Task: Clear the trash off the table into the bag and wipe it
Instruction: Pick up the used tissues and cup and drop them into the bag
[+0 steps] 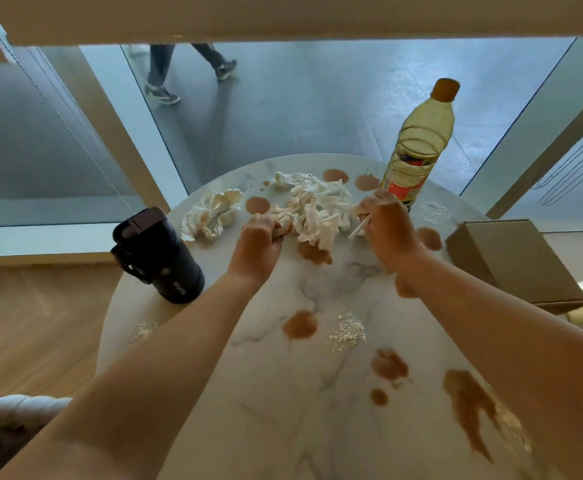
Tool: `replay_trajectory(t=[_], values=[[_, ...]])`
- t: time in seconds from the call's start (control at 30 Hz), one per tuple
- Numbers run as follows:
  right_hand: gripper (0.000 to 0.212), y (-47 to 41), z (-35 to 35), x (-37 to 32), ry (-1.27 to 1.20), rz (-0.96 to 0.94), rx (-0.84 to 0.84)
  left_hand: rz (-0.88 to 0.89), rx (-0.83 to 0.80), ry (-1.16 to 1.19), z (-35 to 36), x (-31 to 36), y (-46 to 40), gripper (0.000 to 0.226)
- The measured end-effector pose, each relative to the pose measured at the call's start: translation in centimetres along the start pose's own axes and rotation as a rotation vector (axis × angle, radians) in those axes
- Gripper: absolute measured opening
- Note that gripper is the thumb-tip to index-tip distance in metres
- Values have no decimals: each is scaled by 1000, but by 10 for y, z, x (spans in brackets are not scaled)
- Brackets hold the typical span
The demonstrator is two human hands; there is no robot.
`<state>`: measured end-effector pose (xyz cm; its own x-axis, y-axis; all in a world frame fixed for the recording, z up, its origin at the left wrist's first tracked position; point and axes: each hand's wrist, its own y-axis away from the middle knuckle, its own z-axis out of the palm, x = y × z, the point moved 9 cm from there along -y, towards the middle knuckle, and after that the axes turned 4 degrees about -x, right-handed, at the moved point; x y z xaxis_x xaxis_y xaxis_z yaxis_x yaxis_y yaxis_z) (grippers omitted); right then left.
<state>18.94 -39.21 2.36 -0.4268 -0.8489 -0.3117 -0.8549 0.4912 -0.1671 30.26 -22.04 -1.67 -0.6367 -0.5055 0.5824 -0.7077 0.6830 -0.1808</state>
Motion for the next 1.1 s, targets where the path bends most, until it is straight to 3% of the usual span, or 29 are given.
replay_trajectory(t=[0.47,0.7,0.83,0.9,1.1], values=[[5,159,-89,-25,-172,-118,225,147,71,50,-43,106,124,12],[7,282,-99,42,-352,-63,287,119,40,76,8,172,217,19],[22,376,-86,98,-435,-5,214,98,-46,165,69,218,287,20],[20,427,-76,126,-391,9,159,132,-127,187,108,248,324,18],[20,551,-33,204,-305,133,26,207,-492,215,221,311,416,10]])
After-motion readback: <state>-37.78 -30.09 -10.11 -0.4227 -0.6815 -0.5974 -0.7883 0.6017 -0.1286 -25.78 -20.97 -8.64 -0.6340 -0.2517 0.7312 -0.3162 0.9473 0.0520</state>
